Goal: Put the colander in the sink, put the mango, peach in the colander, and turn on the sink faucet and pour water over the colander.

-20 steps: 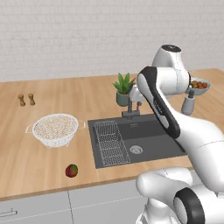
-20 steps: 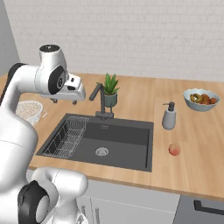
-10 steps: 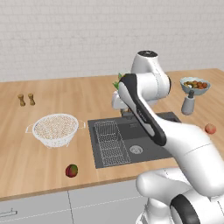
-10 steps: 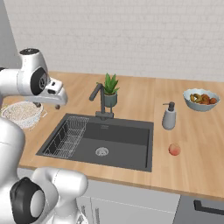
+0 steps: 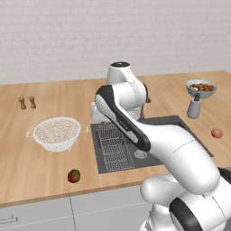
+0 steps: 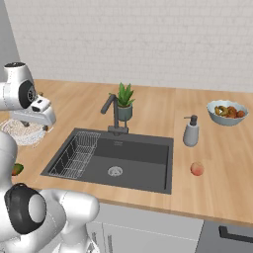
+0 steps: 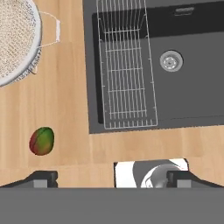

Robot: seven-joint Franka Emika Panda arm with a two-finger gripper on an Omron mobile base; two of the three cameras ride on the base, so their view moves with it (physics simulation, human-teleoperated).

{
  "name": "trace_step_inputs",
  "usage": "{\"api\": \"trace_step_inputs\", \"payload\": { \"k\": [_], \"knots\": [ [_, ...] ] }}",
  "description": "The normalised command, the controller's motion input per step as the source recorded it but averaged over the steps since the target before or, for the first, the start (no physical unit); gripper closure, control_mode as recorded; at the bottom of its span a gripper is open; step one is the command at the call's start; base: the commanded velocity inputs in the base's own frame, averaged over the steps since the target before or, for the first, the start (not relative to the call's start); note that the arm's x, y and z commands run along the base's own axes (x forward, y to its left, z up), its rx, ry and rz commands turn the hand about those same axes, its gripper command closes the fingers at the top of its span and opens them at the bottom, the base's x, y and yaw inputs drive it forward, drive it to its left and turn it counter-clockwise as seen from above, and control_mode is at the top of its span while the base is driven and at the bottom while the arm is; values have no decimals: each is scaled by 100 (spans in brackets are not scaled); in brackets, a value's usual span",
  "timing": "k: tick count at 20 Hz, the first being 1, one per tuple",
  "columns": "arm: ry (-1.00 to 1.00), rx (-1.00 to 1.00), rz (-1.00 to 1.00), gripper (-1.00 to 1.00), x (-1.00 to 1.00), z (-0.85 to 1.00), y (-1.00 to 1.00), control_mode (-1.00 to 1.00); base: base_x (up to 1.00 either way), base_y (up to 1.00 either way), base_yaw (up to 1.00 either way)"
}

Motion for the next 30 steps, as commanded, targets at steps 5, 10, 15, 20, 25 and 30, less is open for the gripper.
{"api": "trace_step_inputs", "payload": {
  "k": [5,10,15,20,25,30],
  "knots": [
    [2,0,-6,-100,9,-50,38,-100,0,0,0],
    [-3,2,-7,-100,33,-27,38,-100,0,0,0],
    [-2,9,-12,-100,43,-19,35,-100,0,0,0],
    [0,8,-19,-100,29,-21,35,-100,0,0,0],
    [0,3,-20,-100,24,-10,30,-100,0,0,0],
    [3,0,-17,-100,33,-13,25,-100,0,0,0]
  ]
}}
